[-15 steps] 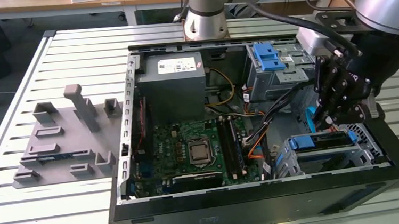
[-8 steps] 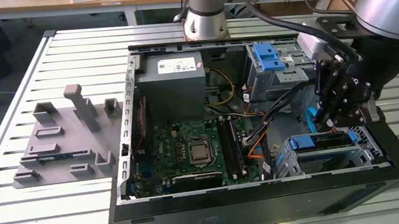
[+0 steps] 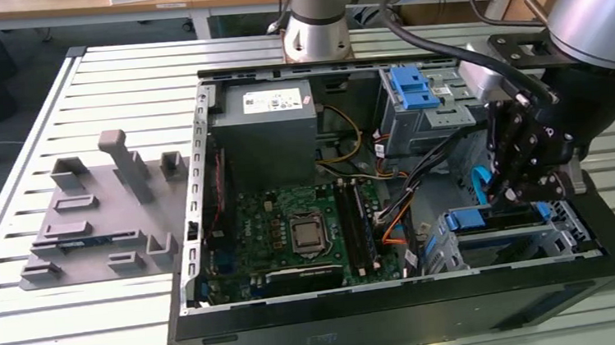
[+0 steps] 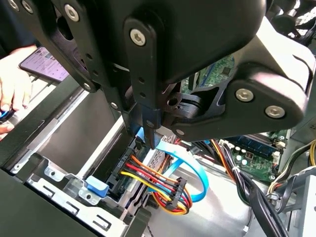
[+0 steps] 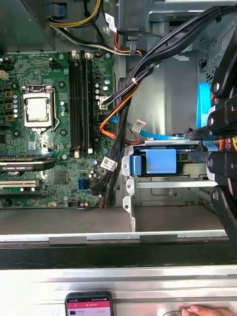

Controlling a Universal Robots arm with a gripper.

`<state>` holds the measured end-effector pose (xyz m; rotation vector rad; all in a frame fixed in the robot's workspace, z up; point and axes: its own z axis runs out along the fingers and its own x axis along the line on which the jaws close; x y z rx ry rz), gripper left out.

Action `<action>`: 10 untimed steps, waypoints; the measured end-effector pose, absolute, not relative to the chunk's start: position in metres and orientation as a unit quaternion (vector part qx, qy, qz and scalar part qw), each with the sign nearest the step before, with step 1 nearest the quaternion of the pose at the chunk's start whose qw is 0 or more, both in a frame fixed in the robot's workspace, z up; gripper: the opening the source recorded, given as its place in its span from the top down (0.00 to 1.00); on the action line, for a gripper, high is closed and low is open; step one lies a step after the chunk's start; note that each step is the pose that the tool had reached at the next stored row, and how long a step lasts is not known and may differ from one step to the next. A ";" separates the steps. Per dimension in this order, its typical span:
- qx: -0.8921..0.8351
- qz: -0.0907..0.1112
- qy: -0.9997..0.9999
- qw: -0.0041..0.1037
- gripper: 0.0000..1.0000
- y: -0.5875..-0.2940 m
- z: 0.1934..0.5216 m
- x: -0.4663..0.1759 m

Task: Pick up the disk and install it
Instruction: 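Insert the second disk wire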

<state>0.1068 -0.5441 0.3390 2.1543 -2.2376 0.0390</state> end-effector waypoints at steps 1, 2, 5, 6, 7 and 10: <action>0.693 0.013 -0.720 0.017 0.76 -0.545 0.339 0.107; 0.693 0.013 -0.720 0.017 0.76 -0.545 0.338 0.107; 0.693 0.013 -0.720 0.017 0.76 -0.545 0.338 0.107; 0.693 0.013 -0.720 0.017 0.76 -0.546 0.338 0.107; 0.693 0.013 -0.720 0.017 0.76 -0.546 0.337 0.107; 0.693 0.013 -0.721 0.017 0.76 -0.547 0.337 0.107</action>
